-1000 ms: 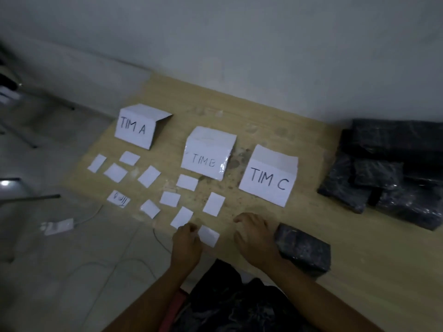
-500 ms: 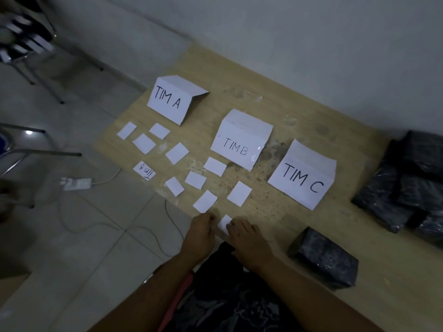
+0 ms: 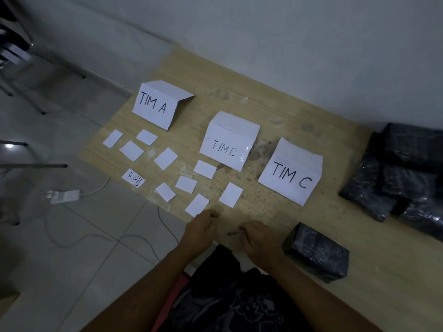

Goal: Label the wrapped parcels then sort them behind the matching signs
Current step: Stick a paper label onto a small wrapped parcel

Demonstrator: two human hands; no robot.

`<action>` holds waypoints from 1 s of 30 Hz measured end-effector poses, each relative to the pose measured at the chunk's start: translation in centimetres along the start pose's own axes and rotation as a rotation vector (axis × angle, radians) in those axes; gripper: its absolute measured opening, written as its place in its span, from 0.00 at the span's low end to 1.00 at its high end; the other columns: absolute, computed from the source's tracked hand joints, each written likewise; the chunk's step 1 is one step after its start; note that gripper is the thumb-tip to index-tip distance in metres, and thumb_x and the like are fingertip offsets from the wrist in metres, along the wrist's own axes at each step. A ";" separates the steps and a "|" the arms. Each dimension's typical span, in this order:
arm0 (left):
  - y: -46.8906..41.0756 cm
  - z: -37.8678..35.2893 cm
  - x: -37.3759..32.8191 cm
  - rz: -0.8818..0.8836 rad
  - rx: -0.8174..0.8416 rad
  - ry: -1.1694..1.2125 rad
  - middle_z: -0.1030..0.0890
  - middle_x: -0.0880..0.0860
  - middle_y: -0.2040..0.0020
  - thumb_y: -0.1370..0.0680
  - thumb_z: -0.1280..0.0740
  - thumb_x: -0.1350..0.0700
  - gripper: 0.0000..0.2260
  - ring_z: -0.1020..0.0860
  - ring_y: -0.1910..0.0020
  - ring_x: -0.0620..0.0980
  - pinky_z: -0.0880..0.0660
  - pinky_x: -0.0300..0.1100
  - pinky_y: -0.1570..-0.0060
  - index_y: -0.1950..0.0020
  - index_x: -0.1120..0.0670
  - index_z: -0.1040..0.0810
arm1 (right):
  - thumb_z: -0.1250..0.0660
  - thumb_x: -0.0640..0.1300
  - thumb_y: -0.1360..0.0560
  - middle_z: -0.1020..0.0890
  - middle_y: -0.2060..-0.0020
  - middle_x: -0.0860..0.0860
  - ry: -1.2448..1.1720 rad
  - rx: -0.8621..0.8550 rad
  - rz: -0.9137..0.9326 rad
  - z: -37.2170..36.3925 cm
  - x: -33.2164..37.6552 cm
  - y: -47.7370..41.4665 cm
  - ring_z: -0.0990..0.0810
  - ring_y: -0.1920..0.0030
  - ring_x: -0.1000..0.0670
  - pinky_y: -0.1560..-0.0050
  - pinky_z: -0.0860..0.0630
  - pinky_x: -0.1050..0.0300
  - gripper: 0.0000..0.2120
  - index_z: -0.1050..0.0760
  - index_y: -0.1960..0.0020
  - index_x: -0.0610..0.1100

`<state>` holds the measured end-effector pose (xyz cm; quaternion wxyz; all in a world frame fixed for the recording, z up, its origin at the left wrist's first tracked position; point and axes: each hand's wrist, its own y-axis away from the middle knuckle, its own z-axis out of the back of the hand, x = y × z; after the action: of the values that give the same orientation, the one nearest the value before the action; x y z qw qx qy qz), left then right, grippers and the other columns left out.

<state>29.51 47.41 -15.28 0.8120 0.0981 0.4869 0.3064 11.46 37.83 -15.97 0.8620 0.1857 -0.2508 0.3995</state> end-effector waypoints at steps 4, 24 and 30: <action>-0.7 0.1 -2.9 0.017 0.092 0.219 0.18 0.50 0.54 0.20 0.42 0.41 0.17 0.21 0.52 0.47 0.26 0.42 0.49 0.51 0.51 0.21 | 0.38 0.46 0.21 0.19 0.52 0.50 -0.352 -0.050 -0.277 3.3 0.7 -0.1 0.21 0.51 0.53 0.52 0.24 0.59 0.12 0.23 0.41 0.42; -2.1 -7.5 -17.3 -0.128 0.444 0.310 0.15 0.50 0.55 0.22 0.33 0.54 0.07 0.17 0.55 0.47 0.21 0.41 0.54 0.51 0.55 0.18 | 0.31 0.42 0.24 0.15 0.56 0.50 -0.777 -0.653 -0.817 14.0 -4.0 10.6 0.16 0.59 0.51 0.63 0.20 0.59 0.15 0.27 0.38 0.48; -2.1 -10.5 -17.2 -0.119 0.432 0.115 0.16 0.49 0.56 0.25 0.29 0.53 0.07 0.19 0.55 0.44 0.26 0.31 0.59 0.53 0.56 0.17 | 0.30 0.45 0.24 0.15 0.57 0.51 -0.701 -0.610 -0.919 13.6 -7.2 12.6 0.18 0.57 0.58 0.66 0.24 0.68 0.15 0.28 0.39 0.46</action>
<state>15.58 34.09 -9.06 0.7598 0.2232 0.5915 0.1517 -6.30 34.15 -7.66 0.8261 0.1404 -0.5142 -0.1828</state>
